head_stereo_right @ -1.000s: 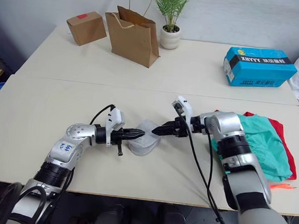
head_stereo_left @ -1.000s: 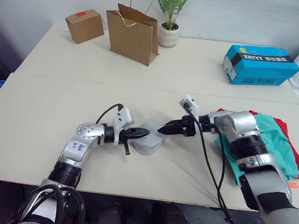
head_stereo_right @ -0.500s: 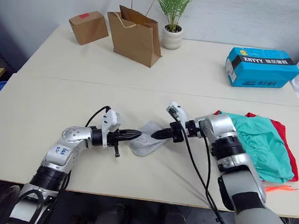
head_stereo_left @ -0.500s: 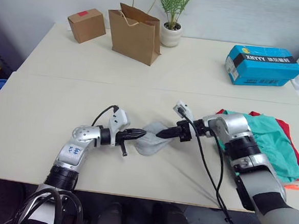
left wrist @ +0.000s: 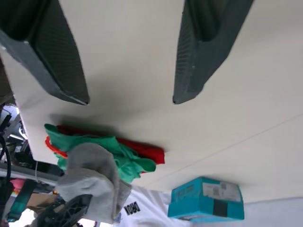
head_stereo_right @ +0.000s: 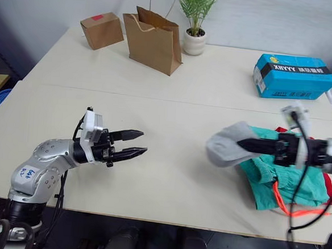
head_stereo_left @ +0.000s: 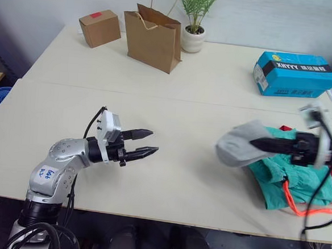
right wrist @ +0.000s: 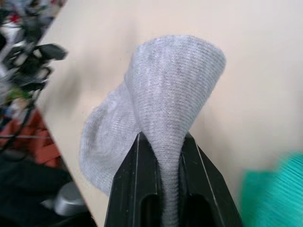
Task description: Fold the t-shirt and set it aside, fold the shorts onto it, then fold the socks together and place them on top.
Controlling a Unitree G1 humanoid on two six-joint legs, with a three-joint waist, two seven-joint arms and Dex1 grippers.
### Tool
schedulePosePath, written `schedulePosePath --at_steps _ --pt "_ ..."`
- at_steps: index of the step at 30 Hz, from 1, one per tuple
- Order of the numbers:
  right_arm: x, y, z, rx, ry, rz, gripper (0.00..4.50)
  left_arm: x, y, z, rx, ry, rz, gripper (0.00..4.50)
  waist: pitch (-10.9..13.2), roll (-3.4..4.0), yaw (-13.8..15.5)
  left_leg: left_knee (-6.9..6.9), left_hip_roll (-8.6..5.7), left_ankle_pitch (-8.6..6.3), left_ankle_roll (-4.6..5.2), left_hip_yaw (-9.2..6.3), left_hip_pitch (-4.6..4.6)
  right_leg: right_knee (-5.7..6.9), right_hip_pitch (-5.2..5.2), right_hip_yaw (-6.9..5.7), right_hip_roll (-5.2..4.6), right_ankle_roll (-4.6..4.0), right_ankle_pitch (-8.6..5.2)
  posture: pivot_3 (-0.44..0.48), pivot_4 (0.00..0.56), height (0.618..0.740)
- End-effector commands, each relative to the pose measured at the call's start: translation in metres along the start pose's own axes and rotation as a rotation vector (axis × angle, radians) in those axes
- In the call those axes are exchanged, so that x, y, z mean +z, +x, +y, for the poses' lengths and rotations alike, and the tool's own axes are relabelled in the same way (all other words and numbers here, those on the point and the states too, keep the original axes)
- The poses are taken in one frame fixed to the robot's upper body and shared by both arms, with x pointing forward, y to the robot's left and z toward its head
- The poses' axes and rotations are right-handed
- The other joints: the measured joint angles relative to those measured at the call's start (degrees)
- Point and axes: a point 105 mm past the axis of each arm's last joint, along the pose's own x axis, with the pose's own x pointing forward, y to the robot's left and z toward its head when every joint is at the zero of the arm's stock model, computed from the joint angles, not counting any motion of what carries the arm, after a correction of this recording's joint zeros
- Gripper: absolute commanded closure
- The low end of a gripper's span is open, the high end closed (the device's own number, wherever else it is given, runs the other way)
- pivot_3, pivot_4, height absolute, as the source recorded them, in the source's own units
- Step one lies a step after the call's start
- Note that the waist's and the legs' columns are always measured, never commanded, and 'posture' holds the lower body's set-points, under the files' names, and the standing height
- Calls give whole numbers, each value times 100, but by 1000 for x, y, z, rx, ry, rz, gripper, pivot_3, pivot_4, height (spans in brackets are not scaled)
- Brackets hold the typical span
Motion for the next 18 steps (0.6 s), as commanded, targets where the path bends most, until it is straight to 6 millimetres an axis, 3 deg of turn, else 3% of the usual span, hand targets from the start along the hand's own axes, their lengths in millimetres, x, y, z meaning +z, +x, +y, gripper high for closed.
schedulePosePath --at_steps 1,2,8,11,13,18 --pt "17 -30 -17 -121 -30 -55 4500 7 2 -12 -48 19 -42 215 1 1 4 0 0 1 -1 0 1 3 -1 0 2 -1 0 0 150 740" --pt "19 -36 -27 -162 -9 -62 4500 7 4 -12 -44 18 -52 36 1 1 4 0 1 1 -1 0 2 4 -1 0 4 -1 0 0 150 740" --pt "3 -64 -87 -368 126 -69 4500 9 9 -11 -40 11 -72 36 1 2 42 5 0 15 -25 8 -1 2 -3 6 7 0 0 0 150 740" --pt "-28 -59 -113 -450 185 31 4500 7 8 -12 -31 -13 -66 36 1 4 63 4 2 19 -31 14 -1 0 -6 8 11 0 0 0 150 740" --pt "-41 -51 -119 -443 220 62 4500 7 7 -11 -20 -20 -53 36 1 4 58 4 3 21 -35 13 -3 -2 -7 8 13 0 0 0 150 740" --pt "-43 -44 -144 -566 122 29 4500 10 5 -8 1 -3 -53 36 -1 6 54 11 4 24 -38 16 -1 9 -7 10 14 1 1 0 150 740"
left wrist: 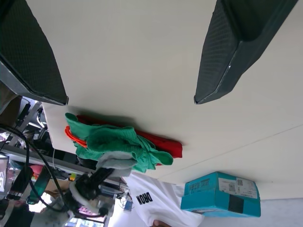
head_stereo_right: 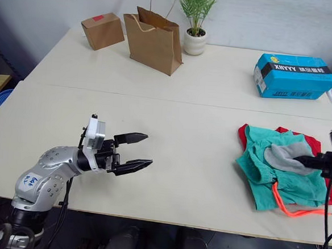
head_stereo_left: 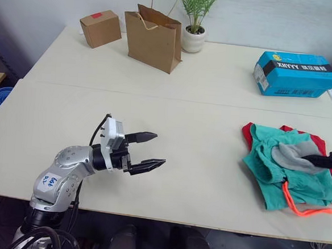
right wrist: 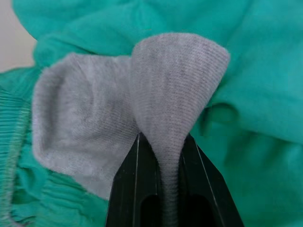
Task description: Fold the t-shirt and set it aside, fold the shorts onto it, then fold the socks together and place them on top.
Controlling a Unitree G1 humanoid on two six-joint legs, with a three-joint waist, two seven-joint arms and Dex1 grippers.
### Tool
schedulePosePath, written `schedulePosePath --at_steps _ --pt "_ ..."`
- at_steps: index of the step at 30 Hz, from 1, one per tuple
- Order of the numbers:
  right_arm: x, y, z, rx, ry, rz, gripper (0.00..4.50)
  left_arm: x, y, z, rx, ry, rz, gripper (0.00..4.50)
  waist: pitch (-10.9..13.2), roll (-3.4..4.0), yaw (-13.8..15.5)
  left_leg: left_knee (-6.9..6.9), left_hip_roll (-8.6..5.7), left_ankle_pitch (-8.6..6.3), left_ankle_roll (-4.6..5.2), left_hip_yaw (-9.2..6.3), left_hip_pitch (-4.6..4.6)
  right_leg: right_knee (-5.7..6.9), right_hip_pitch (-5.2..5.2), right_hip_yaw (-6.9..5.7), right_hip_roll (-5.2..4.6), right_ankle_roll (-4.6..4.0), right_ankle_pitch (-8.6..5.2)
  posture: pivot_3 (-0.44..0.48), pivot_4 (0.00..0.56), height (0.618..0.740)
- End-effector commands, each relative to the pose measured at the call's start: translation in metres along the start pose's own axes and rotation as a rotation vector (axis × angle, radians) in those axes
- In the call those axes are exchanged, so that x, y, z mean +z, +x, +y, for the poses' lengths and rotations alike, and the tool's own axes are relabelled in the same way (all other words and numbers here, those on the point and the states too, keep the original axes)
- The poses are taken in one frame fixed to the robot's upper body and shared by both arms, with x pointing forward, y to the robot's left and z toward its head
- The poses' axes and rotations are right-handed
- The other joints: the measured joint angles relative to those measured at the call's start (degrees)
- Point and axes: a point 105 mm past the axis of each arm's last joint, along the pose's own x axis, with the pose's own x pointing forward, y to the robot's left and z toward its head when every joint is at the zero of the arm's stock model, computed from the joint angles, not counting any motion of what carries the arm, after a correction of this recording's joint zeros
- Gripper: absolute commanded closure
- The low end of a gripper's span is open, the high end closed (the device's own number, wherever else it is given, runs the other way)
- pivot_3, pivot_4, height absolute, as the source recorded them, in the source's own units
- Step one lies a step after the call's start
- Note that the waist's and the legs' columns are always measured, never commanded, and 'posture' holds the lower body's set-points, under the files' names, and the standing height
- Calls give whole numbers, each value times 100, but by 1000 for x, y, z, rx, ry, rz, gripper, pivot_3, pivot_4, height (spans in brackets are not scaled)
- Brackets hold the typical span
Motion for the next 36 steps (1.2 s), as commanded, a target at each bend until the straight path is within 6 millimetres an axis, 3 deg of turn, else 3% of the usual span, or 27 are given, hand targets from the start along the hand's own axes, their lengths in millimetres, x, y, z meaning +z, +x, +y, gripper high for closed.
schedulePosePath --at_steps 1,6,11,14,18,21,23,24,27,29,33,36 --pt "18 -3 -17 -130 -85 -101 4500 13 -2 -1 2 49 -23 36 0 0 0 3 1 1 -2 0 0 2 0 0 1 0 0 0 150 740" --pt "11 -16 -5 -22 -101 -58 2803 16 -6 0 -2 69 -33 0 0 1 27 0 0 2 -3 -2 -1 2 0 0 0 0 0 0 150 740" --pt "16 -60 -11 -70 -197 -84 1073 25 -12 -2 -35 76 -61 0 8 22 65 0 -2 1 -1 -4 -5 -3 0 -2 -1 0 0 0 150 740" --pt "31 -80 -3 -91 -317 -147 39 31 -15 -3 -42 97 -74 0 7 28 30 1 -1 0 0 -3 -2 -2 1 -2 0 0 0 0 150 740" --pt "59 -92 33 0 -565 -320 39 35 -23 -9 -99 124 -54 0 6 32 -53 -8 3 4 -8 3 10 7 2 7 5 0 0 0 150 740" --pt "62 -71 72 160 -757 -400 39 27 -32 -7 -84 192 15 0 8 29 -89 -14 8 8 -20 3 19 7 4 8 14 1 0 0 150 740" --pt "52 -29 114 282 -885 -473 39 16 -41 11 47 309 113 0 0 7 -134 -18 9 8 -21 2 22 6 6 10 14 1 0 0 150 740" --pt "48 -17 130 325 -926 -516 39 11 -44 16 77 335 152 0 1 1 -142 -21 11 10 -26 0 28 5 10 10 17 1 0 0 150 740" --pt "26 13 171 467 -1052 -607 39 6 -52 21 133 424 192 0 13 23 -122 -24 10 9 -30 3 28 9 6 12 15 1 0 0 150 740" --pt "-3 40 202 608 -1117 -620 39 -7 -63 26 211 428 264 0 15 32 -81 -25 4 9 -24 1 10 8 -7 11 7 2 -1 0 150 740" --pt "-50 76 228 724 -1244 -585 39 -34 -95 38 391 406 376 0 14 29 -40 -19 6 -1 -7 -2 -1 -9 -8 5 4 3 -2 0 150 740" --pt "-45 89 228 644 -1074 -682 39 -42 -109 37 433 409 387 0 15 28 -24 -7 3 -11 10 0 -5 -7 -7 4 -5 6 0 0 150 740"
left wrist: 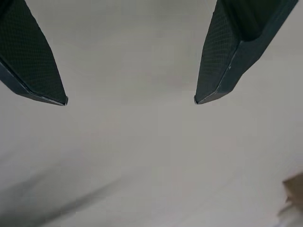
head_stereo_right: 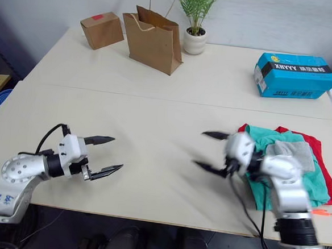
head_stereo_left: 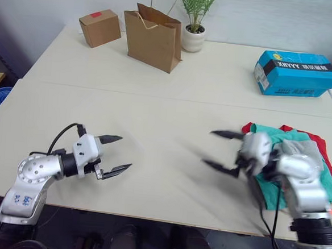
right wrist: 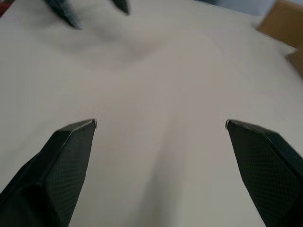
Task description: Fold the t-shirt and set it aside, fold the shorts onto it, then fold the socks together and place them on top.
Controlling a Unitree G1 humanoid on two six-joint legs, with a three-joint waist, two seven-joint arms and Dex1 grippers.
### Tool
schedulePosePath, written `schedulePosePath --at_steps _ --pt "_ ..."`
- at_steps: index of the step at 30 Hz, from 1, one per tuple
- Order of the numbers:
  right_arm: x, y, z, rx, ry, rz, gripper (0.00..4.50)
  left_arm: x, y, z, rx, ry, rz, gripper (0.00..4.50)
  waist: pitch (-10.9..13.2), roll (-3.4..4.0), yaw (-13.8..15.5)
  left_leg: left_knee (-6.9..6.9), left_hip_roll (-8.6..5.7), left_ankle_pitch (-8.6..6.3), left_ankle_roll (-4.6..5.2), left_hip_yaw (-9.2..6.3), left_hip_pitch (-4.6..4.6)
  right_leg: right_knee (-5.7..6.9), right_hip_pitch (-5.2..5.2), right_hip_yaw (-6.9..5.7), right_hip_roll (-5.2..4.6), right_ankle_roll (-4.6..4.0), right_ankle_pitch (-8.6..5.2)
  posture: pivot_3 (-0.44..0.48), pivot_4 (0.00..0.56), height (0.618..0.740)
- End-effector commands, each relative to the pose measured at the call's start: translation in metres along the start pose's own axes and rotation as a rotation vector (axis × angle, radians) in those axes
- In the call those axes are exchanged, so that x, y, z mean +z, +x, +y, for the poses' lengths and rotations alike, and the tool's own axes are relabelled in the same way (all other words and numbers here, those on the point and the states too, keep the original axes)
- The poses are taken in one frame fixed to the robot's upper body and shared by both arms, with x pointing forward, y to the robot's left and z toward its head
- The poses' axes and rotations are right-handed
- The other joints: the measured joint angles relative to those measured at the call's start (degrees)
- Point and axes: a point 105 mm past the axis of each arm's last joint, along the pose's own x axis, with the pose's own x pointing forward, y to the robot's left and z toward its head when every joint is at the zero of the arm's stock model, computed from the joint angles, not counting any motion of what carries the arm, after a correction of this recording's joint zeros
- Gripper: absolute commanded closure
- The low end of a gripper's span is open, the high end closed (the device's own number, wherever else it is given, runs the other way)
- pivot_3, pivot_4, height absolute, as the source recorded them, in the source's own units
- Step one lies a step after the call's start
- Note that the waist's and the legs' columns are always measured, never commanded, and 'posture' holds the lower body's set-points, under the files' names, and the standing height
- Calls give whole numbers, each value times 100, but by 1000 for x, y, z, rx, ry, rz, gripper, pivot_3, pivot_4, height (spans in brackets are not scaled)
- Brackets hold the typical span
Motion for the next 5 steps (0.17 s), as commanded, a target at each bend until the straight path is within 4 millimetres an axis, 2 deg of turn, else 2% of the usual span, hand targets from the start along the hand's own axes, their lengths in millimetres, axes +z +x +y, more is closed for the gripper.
schedulePosePath --at_steps 1,3,5 --pt "-7 3 -11 -171 20 -35 39 1 -14 7 90 44 -11 0 0 0 2 2 -1 -1 2 0 0 2 0 0 -4 2 2 0 150 740" --pt "-21 9 4 -149 -12 -4 39 3 -17 5 127 50 -21 0 -2 -2 21 6 -5 -5 8 -2 4 10 3 0 -12 3 3 0 150 740" --pt "-27 11 4 -195 -20 -3 39 4 -17 4 148 54 -33 0 -2 -3 30 4 -5 -14 18 -5 9 9 8 -1 -13 3 3 0 150 740"
